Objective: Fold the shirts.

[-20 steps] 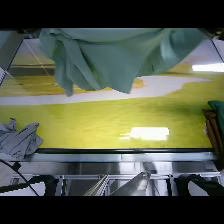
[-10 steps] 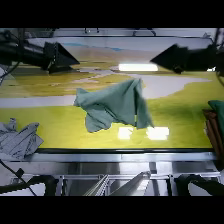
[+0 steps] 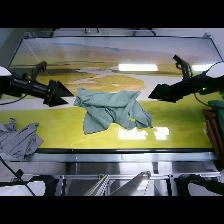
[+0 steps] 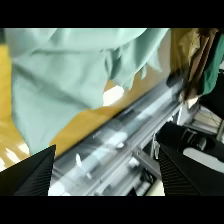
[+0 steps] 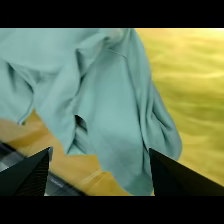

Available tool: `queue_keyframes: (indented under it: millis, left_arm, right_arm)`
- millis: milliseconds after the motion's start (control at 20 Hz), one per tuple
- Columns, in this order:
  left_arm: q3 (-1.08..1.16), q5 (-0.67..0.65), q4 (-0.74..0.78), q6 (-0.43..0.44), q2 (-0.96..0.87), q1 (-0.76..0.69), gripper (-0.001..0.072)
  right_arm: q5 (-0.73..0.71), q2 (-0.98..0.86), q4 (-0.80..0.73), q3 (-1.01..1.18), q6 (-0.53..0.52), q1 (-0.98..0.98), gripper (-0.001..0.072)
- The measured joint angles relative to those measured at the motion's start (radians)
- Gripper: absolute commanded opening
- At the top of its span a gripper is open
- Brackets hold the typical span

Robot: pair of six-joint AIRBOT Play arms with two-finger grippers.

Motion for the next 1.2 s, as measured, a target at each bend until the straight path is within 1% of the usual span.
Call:
queue_keyframes:
  millis: [50, 250, 400, 550, 600, 850, 950, 1050, 1100, 1150, 1200]
  left_arm:
    - [-0.044, 0.006, -0.001, 0.011, -0.002, -0.006, 0.0707]
    - [-0.195, 0.056, 0.011, 0.041, 0.010, -0.032, 0.0707]
    - [-0.273, 0.101, 0.068, 0.034, 0.016, -0.053, 0.0706]
    - [-0.322, 0.155, 0.101, 0.027, 0.018, -0.089, 0.0706]
    - [-0.331, 0.177, 0.110, 0.025, 0.018, -0.101, 0.0693]
    - [-0.344, 0.285, 0.120, 0.017, 0.016, -0.145, 0.0688]
    - [-0.345, 0.305, 0.118, 0.011, -0.002, -0.151, 0.0687]
    - [-0.344, 0.301, 0.082, 0.012, -0.032, -0.154, 0.0678]
    - [-0.344, 0.299, 0.057, 0.025, -0.048, -0.155, 0.0522]
    - [-0.344, 0.309, 0.036, 0.042, -0.066, -0.156, 0.0395]
    - [-0.343, 0.318, 0.017, 0.064, -0.084, -0.156, 0.0349]
  right_arm:
    - [-0.013, -0.011, -0.012, -0.026, 0.001, 0.000, 0.0500]
    - [-0.046, -0.084, -0.035, -0.093, -0.002, -0.001, 0.0500]
    - [-0.053, -0.152, -0.032, -0.110, -0.013, 0.000, 0.0499]
    - [-0.055, -0.208, 0.028, -0.116, -0.055, 0.002, 0.0498]
    - [-0.053, -0.222, 0.058, -0.117, -0.071, 0.002, 0.0498]
    - [-0.049, -0.252, 0.169, -0.119, -0.129, 0.002, 0.0498]
    - [-0.049, -0.256, 0.193, -0.119, -0.141, 0.002, 0.0498]
    - [-0.046, -0.257, 0.208, -0.119, -0.149, 0.002, 0.0498]
    - [-0.045, -0.258, 0.213, -0.119, -0.149, 0.002, 0.0498]
    - [-0.044, -0.258, 0.217, -0.119, -0.151, 0.002, 0.0498]
    - [-0.042, -0.258, 0.219, -0.119, -0.152, 0.002, 0.0498]
